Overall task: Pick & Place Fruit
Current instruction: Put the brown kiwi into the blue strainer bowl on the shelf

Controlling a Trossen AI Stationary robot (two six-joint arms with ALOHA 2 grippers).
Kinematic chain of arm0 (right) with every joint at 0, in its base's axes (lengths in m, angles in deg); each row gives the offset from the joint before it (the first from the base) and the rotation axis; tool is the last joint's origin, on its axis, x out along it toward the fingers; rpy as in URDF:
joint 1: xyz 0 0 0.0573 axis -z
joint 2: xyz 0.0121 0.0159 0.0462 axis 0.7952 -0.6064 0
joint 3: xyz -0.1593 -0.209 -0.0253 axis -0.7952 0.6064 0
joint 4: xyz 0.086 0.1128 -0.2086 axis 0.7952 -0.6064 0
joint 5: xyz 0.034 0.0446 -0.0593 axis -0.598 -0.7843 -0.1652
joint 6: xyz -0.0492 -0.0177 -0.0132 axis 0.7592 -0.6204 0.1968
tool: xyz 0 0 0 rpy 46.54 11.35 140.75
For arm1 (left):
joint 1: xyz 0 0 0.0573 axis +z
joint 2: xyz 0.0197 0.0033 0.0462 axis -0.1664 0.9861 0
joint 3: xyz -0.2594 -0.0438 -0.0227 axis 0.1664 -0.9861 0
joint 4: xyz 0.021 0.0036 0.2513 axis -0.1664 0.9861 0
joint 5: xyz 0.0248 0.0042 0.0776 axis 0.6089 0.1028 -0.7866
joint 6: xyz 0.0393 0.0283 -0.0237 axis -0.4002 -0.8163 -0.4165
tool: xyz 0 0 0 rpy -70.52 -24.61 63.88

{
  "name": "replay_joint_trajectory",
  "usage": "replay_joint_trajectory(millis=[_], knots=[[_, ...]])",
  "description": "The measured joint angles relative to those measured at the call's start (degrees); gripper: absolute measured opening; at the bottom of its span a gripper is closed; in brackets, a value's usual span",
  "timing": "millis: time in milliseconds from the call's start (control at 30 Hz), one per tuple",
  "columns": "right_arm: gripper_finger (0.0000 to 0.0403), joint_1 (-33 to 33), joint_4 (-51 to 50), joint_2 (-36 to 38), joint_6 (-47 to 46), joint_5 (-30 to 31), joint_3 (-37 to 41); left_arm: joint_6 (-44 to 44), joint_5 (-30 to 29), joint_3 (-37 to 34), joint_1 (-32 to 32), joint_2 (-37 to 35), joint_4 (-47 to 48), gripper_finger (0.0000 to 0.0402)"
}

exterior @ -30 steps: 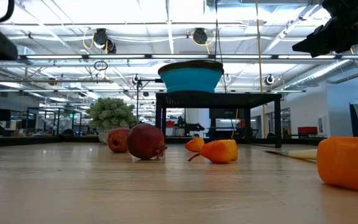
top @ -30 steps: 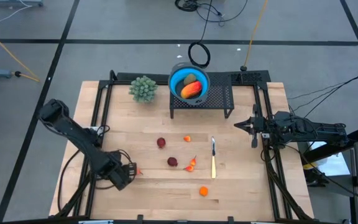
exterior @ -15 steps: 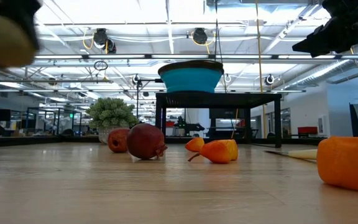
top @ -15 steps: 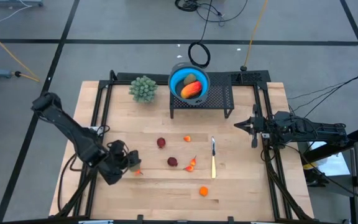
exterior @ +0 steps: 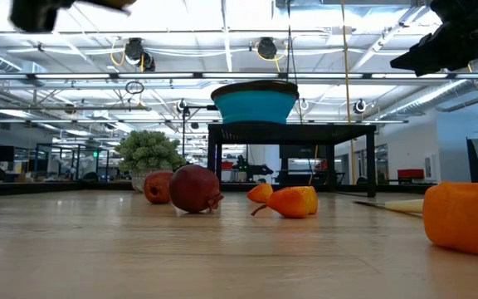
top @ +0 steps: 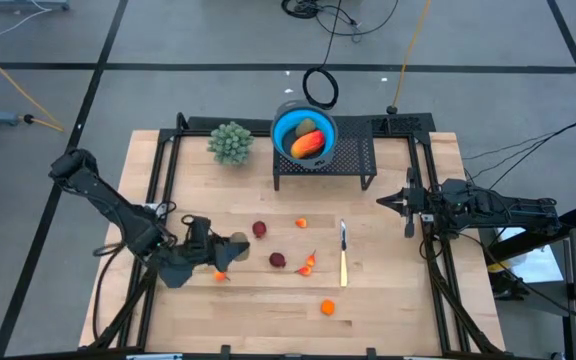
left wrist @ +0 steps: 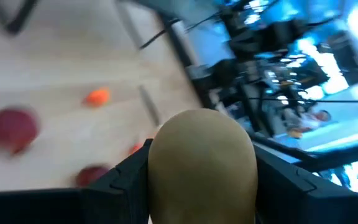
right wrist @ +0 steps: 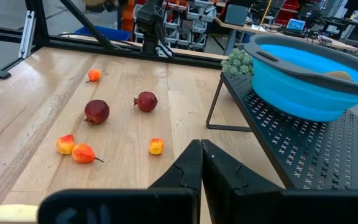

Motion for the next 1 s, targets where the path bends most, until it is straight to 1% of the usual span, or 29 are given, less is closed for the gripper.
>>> replay_joint_trajectory(millis=[133, 267, 400, 500, 600, 700, 1000], knots=[[0.0000, 0.00, 0.00, 0.00, 0.00, 0.00, 0.00, -16.86, 0.09, 0.00, 1.70, 0.00, -13.40, 0.0214], [0.0000, -0.01, 0.00, 0.00, 0.00, 0.01, 0.00, -33.86, 2.67, 0.00, 3.59, 0.00, -27.69, 0.0214], [0.0000, 0.00, 0.00, 0.00, 0.00, 0.02, 0.00, -48.89, 9.24, 0.00, 5.63, 0.00, -40.30, 0.0214], [0.0000, -0.01, 0.00, 0.00, 0.00, 0.02, 0.00, -57.30, 15.28, 0.00, 7.31, 0.00, -47.73, 0.0214], [0.0000, -0.02, 0.00, 0.00, 0.00, 0.02, 0.00, -62.85, 21.25, 0.00, 9.12, 0.00, -52.88, 0.0214], [0.0000, -0.01, 0.00, 0.00, 0.00, 0.00, 0.00, -66.30, 26.99, 0.00, 11.03, 0.00, -56.39, 0.0214], [0.0000, -0.02, 0.00, 0.00, 0.42, 0.02, 0.00, -74.24, 41.31, 0.00, 16.08, 0.02, -61.03, 0.0214]])
